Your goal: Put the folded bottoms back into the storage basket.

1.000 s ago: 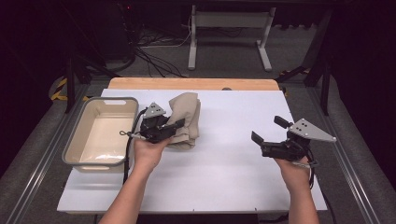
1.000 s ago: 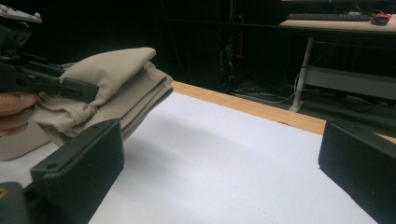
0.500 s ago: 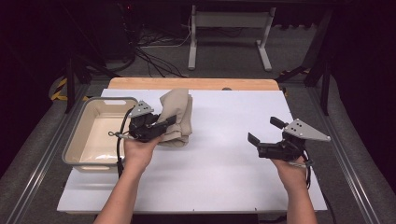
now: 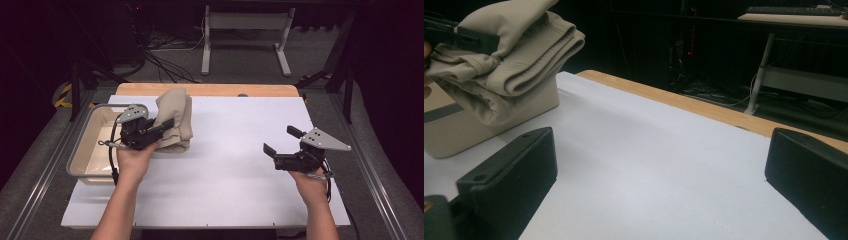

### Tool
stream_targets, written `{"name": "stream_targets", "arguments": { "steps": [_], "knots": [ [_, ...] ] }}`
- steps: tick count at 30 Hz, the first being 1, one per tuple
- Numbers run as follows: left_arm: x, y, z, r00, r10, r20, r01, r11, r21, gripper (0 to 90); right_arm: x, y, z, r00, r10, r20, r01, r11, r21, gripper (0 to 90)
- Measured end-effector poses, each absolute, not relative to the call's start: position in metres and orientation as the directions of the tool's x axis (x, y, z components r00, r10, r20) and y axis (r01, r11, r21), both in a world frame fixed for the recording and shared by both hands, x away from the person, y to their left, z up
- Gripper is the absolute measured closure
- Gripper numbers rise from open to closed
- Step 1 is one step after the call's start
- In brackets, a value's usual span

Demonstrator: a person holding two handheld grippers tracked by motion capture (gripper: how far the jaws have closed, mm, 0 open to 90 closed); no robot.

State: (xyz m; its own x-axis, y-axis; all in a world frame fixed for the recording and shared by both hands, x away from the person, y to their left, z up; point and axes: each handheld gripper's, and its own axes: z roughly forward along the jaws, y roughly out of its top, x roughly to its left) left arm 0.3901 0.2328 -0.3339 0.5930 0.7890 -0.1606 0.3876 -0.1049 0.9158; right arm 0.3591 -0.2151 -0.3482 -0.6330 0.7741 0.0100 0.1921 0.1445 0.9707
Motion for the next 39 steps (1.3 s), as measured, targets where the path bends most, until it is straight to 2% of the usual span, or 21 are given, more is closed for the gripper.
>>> {"name": "stream_targets", "arguments": {
  "steps": [6,21,39],
  "knots": [
    [0.385,0.249,-0.331,0.576,0.806,-0.137,0.386,-0.121,0.914,67.1,0.359,-0.215,-0.348,-0.632,0.775,0.012,0.193,0.142,0.971,1.0],
    [0.379,0.304,-0.332,0.501,0.849,-0.168,0.429,-0.076,0.9,67.1,0.36,-0.213,-0.349,-0.634,0.773,0.006,0.195,0.153,0.969,1.0],
    [0.382,0.349,-0.347,0.454,0.873,-0.179,0.54,-0.109,0.835,66.8,0.36,-0.209,-0.351,-0.638,0.77,0.006,0.203,0.16,0.966,1.1]
  ]
}}
